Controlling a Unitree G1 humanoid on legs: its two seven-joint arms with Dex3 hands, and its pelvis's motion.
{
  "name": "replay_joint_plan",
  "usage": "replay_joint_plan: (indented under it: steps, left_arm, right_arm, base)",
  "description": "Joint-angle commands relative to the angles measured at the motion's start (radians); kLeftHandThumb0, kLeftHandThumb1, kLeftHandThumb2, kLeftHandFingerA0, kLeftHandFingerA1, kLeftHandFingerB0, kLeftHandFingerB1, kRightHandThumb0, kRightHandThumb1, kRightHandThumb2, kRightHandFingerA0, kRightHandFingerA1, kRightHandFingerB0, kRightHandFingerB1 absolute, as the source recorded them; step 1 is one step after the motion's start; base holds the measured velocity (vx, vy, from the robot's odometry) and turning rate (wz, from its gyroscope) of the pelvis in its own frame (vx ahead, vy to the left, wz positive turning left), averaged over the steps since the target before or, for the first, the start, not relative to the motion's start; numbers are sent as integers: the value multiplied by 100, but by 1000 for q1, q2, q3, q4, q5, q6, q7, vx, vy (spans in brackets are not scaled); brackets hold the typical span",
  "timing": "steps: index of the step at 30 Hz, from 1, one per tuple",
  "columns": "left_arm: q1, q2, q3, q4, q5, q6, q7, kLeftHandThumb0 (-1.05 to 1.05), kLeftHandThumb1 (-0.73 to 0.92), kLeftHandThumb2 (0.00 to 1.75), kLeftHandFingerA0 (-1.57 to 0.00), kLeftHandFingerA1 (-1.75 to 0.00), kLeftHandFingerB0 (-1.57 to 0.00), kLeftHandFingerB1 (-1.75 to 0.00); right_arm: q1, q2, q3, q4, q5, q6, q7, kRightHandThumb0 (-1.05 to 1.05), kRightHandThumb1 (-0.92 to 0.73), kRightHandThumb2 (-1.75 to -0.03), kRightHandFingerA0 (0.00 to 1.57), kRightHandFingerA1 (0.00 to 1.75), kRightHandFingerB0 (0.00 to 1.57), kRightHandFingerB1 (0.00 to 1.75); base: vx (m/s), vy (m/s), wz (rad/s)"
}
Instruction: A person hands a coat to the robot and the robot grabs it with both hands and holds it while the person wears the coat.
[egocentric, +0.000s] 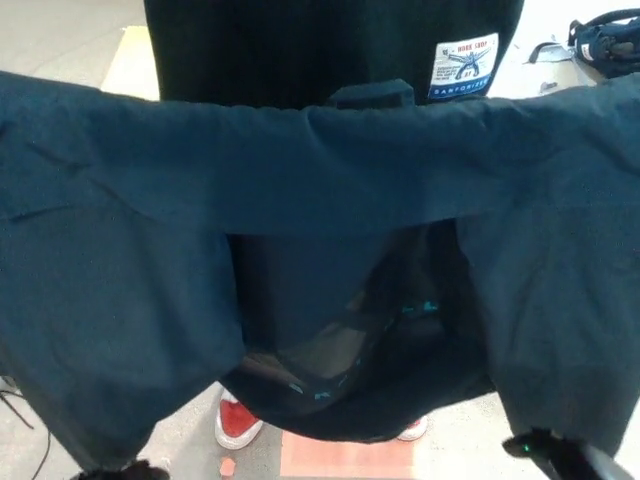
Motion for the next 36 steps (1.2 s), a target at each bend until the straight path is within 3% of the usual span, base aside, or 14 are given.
replay_joint_plan:
  steps: [1, 7, 8, 9, 10, 12, 17, 18, 22, 24, 27, 34, 35, 36]
  left_arm:
    - [35, 158, -100, -173, 250, -256, 390, -25, 73, 62, -80, -44, -60, -39]
    - [276, 292, -15, -624, 254, -320, 323, -29, 75, 63, -79, -45, -64, -39]
    - [383, 337, 31, -772, 247, -368, 306, -30, 61, 94, -75, -66, -58, -58]
    - [421, 350, 46, -820, 241, -381, 296, -28, 75, 63, -82, -46, -68, -41]
    - [454, 359, 60, -858, 235, -391, 286, -28, 75, 63, -82, -46, -68, -41]
    - [556, 398, 128, -998, 221, -447, 268, -29, 61, 92, -77, -66, -61, -59]
    - [691, 407, 271, -1205, 210, -528, 264, -31, 57, 86, -83, -67, -68, -60]
    - [698, 401, 329, -1251, 232, -576, 302, -17, 63, 58, -93, -51, -82, -49]
    - [714, 360, 424, -1339, 188, -663, 300, -22, 62, 58, -96, -53, -86, -51]
    - [698, 326, 491, -1420, 142, -733, 292, -31, 46, 80, -101, -75, -84, -69]
    - [703, 271, 562, -1519, 127, -765, 294, -34, 36, 76, -119, -85, -95, -75]
    - [788, 220, 701, -1735, -54, -828, 195, -46, 33, 80, -119, -88, -98, -79]
    - [834, 210, 739, -1793, -108, -818, 173, -29, 43, 54, -135, -69, -111, -68]
    - [867, 208, 787, -1842, -167, -818, 153, -26, 40, 52, -134, -71, -112, -70]
  right_arm:
    - [172, -156, -52, -319, -77, -309, -175, 2, -73, -61, 98, 62, 69, 52]
    - [415, -219, -143, -573, -86, -401, -216, 1, -75, -62, 99, 59, 71, 56]
    - [516, -236, -172, -645, -84, -453, -223, -2, -77, -62, 98, 59, 70, 56]
    - [552, -237, -182, -671, -80, -467, -221, -1, -76, -61, 99, 60, 70, 57]
    - [582, -236, -189, -693, -75, -478, -217, -1, -76, -61, 99, 60, 70, 57]
    - [670, -234, -228, -769, -43, -552, -207, 0, -74, -61, 98, 63, 70, 58]
    - [766, -190, -311, -948, -32, -636, -222, 0, -70, -60, 96, 68, 75, 61]
    - [783, -168, -344, -1030, -26, -648, -221, 2, -72, -60, 93, 64, 78, 63]
    - [781, -114, -394, -1153, -8, -682, -230, 6, -69, -60, 94, 66, 84, 66]
    - [716, -86, -410, -1223, 57, -717, -226, 11, -63, -72, 101, 78, 90, 77]
    - [676, -71, -424, -1306, 134, -713, -203, 1, -59, -78, 104, 81, 88, 79]
    - [582, -66, -486, -1422, 278, -691, -164, -3, -48, -94, 106, 82, 89, 82]
    - [553, -68, -503, -1435, 306, -690, -165, -5, -44, -98, 108, 82, 90, 83]
    - [527, -70, -517, -1446, 331, -684, -164, -16, -51, -90, 111, 83, 88, 83]
  base:
    - [0, 0, 0]
    - [0, 0, 0]
    - [0, 0, 0]
    - [0, 0, 0]
    - [0, 0, 0]
    - [0, 0, 0]
    - [0, 0, 0]
    - [0, 0, 0]
    - [0, 0, 0]
    - [0, 0, 0]
    - [0, 0, 0]
    - [0, 0, 0]
    - [0, 0, 0]
    - [0, 0, 0]
